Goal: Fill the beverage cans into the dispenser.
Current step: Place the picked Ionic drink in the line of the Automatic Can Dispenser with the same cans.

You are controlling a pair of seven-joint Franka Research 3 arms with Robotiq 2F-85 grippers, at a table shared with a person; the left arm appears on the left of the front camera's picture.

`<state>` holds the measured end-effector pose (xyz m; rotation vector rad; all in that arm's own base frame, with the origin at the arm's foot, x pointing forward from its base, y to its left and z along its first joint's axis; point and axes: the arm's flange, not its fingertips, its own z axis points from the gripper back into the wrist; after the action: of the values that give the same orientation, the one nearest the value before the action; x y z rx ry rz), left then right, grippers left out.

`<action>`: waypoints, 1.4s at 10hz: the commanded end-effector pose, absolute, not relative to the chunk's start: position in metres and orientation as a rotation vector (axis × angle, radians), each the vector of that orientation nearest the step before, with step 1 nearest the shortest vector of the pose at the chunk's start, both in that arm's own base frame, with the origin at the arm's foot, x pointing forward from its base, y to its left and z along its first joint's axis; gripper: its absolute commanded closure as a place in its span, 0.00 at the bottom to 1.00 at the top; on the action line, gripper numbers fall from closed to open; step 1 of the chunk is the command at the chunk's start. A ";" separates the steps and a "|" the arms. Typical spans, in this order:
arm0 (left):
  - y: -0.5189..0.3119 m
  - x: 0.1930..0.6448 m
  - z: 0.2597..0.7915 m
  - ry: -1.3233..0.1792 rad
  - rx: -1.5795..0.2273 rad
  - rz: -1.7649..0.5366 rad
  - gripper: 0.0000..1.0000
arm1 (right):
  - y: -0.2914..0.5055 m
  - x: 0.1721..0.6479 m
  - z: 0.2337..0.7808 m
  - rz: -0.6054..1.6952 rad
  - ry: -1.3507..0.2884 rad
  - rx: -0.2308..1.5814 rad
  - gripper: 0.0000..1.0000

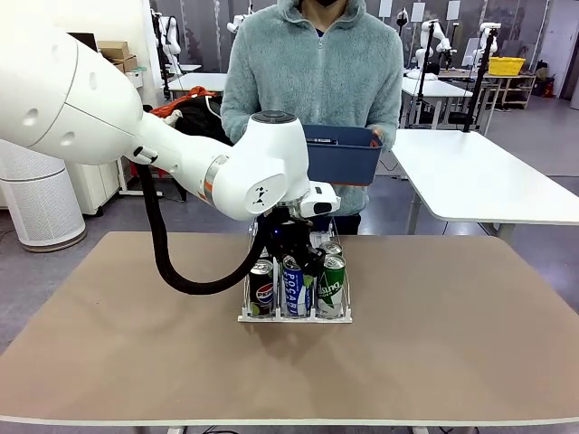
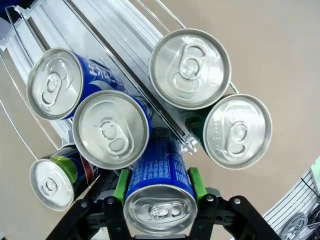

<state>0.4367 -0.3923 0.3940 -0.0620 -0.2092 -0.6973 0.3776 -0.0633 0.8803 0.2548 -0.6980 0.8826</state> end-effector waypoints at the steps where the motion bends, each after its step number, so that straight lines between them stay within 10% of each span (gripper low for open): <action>1: -0.395 0.442 0.396 -0.164 -0.107 -0.681 0.43 | -0.062 0.377 0.880 0.884 -0.698 0.255 0.00; 7: -0.390 0.445 0.393 -0.172 -0.085 -0.656 0.43 | -0.062 0.377 0.880 0.884 -0.698 0.255 0.00; 10: -0.386 0.438 0.416 -0.198 -0.078 -0.612 0.05 | -0.062 0.377 0.880 0.884 -0.698 0.255 0.00; 14: -0.384 0.419 0.456 -0.255 -0.017 -0.573 0.00 | -0.062 0.377 0.880 0.884 -0.698 0.255 0.00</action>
<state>0.4291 -0.3850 0.4546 -0.0522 -0.2383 -0.5841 0.3777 -0.0633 0.8803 0.2548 -0.6979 0.8826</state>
